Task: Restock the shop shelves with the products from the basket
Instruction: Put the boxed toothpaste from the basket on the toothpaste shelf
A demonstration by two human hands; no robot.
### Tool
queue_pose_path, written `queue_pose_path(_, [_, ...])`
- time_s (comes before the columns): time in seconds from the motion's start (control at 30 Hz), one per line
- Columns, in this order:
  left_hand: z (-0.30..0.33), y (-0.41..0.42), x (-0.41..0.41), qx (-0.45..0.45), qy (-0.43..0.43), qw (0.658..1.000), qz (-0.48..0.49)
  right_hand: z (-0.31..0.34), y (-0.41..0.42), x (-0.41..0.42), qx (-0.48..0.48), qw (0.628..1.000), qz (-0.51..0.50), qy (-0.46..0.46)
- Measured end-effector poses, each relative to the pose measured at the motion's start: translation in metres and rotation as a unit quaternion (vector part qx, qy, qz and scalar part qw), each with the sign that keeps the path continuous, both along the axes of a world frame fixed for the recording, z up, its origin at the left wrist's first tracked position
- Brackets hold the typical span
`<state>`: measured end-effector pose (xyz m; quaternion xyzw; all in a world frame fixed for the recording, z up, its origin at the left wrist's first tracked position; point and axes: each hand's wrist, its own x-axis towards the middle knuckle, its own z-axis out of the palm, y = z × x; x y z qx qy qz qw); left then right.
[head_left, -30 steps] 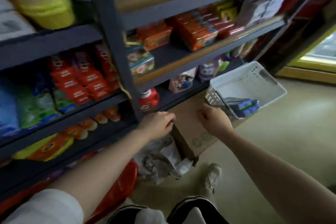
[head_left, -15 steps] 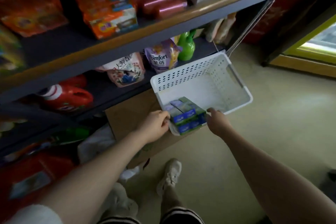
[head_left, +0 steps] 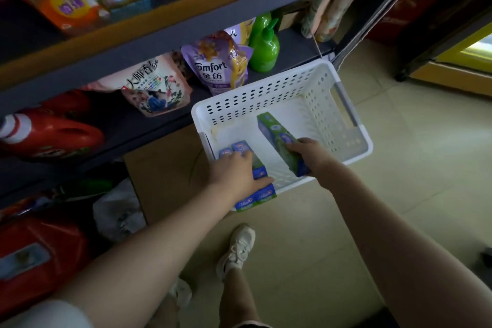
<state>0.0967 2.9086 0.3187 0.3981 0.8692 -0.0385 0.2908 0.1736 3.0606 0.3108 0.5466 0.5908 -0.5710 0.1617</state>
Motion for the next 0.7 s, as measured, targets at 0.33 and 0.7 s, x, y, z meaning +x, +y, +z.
queue_pose_path(0.33, [-0.006,0.047,0.011,-0.163,0.003,0.985,0.062,0.024,0.006,0.051,-0.123,0.967,-0.221,0.028])
queue_pose_path(0.7, [0.069,-0.024,-0.02,0.118,-0.022,0.966,0.229,0.069,-0.024,0.047,-0.105,0.974,-0.165,0.115])
